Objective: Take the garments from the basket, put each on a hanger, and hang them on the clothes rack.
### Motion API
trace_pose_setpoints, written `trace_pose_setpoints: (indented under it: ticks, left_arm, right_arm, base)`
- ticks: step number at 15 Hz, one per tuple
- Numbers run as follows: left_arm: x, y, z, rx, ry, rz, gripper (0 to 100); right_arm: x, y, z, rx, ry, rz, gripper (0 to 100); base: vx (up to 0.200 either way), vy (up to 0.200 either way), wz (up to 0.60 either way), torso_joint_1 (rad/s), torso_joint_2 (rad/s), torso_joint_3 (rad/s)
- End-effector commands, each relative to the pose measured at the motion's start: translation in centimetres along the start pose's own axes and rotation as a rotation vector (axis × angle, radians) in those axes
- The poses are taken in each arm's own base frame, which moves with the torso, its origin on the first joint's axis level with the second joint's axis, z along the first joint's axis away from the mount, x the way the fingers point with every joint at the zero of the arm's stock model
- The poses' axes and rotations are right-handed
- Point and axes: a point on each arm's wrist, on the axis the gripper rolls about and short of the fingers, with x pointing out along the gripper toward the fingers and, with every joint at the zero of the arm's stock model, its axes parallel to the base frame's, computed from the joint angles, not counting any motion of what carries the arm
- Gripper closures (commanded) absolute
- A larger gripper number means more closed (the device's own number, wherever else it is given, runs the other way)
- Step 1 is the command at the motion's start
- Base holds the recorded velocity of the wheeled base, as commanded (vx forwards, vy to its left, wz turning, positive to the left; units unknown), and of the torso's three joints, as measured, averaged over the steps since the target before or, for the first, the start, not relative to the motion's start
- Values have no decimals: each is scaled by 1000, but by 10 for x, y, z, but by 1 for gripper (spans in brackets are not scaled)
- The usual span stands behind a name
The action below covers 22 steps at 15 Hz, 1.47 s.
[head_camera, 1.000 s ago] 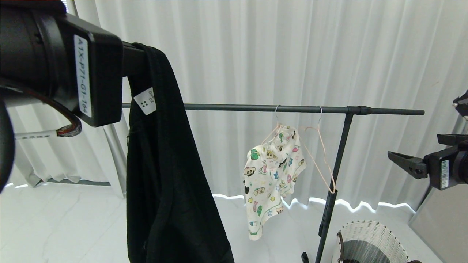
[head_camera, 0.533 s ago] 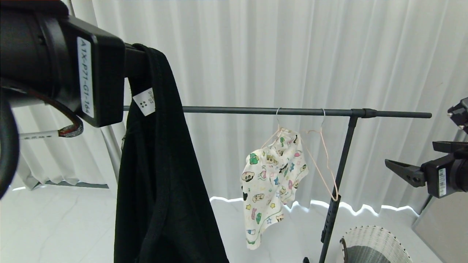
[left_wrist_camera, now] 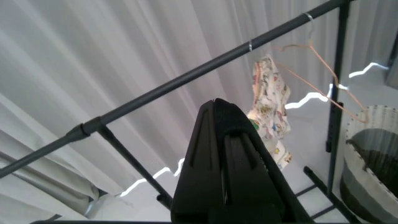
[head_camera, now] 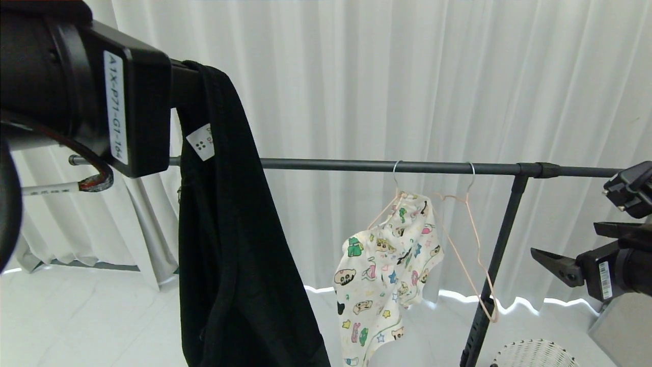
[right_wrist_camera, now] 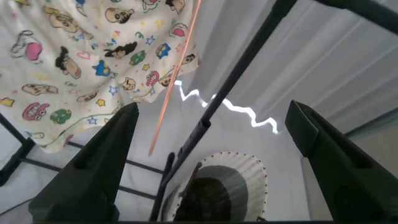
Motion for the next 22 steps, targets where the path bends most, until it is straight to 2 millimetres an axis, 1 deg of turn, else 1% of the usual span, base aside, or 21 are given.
trace_pose_setpoints:
  ticks: [1,5,8,11,13,16,19,22]
  left_arm:
    - [0,0,0,1,1,0,100]
    - [1,-1,0,2,3,0,100]
    - [1,-1,0,3,3,-2,100]
    - [0,-1,0,2,2,0,100]
    - [0,-1,0,2,2,0,100]
    - [1,-1,-1,3,4,-1,100]
    - [4,-4,-6,18,26,-5,100]
    - [4,-5,-7,19,27,-6,100]
  right_arm:
    - [7,3,-5,20,34,2,0]
    - [25,10,-12,78,112,-1,0]
    - [43,18,-22,121,192,-7,0]
    - [67,27,-34,200,289,-37,0]
    - [77,31,-40,205,330,-44,0]
    - [89,35,-44,203,350,-46,0]
    - [111,37,-49,221,348,-66,0]
    - [122,40,-56,238,375,-78,0]
  base:
    - [200,0,0,2,-2,2]
    - [200,0,0,-1,4,2]
    - [0,0,0,0,0,0]
    - [0,0,0,0,0,0]
    - [0,0,0,0,0,0]
    - [0,0,0,0,0,0]
    - [0,0,0,0,0,0]
    - [0,0,0,0,0,0]
